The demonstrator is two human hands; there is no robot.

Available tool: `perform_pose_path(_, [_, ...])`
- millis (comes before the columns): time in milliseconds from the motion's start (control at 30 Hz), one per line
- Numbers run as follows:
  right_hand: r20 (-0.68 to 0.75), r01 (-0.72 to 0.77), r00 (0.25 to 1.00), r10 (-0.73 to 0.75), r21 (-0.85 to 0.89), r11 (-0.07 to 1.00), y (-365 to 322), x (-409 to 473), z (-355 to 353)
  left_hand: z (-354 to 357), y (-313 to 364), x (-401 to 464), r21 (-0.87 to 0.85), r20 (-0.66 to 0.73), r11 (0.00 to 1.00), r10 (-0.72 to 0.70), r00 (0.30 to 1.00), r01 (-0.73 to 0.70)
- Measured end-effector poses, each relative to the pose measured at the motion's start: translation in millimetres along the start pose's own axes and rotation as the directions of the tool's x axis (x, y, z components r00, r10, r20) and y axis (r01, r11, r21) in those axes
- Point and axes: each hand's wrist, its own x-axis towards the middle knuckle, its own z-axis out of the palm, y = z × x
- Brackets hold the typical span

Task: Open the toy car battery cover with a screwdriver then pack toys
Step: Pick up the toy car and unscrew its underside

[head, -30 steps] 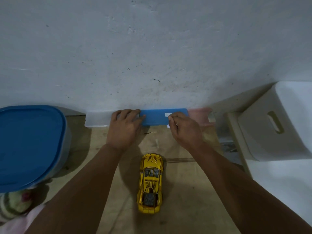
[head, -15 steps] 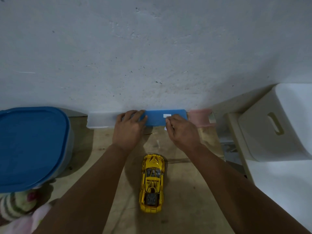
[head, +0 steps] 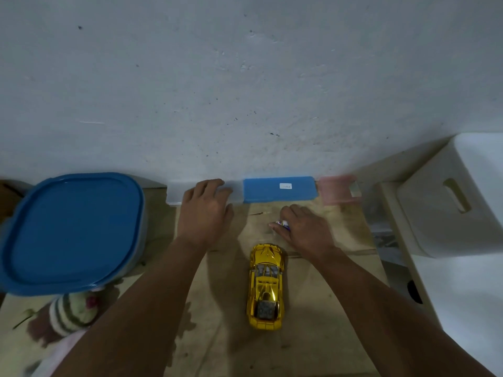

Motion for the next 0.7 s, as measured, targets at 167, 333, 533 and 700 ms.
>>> perform_pose_path(167, [-0.016,-0.017,1.000,0.016,-0.033,0.999,-6,-7,-4,-4,-14,-21,0.011,0.026,0.998,-0.070,0.997,0.070])
perform_pose_path(333, [-0.026,-0.011,1.000,0.011,0.025,1.000,-15,-4,-26,-11,-19,-35,-0.037,0.045,0.983,-0.177,0.983,0.179])
perform_pose_path(533, [-0.060,0.086,0.995,-0.081,0.092,0.992,-50,30,-48,-8,-24,-39,-0.138,0.124,0.915,-0.363,0.923,0.379])
perform_pose_path(700, [0.016,0.186,0.981,-0.192,0.170,0.968,-98,72,-39,-1,-32,-34,-0.276,0.179,0.796,-0.508,0.843,0.538])
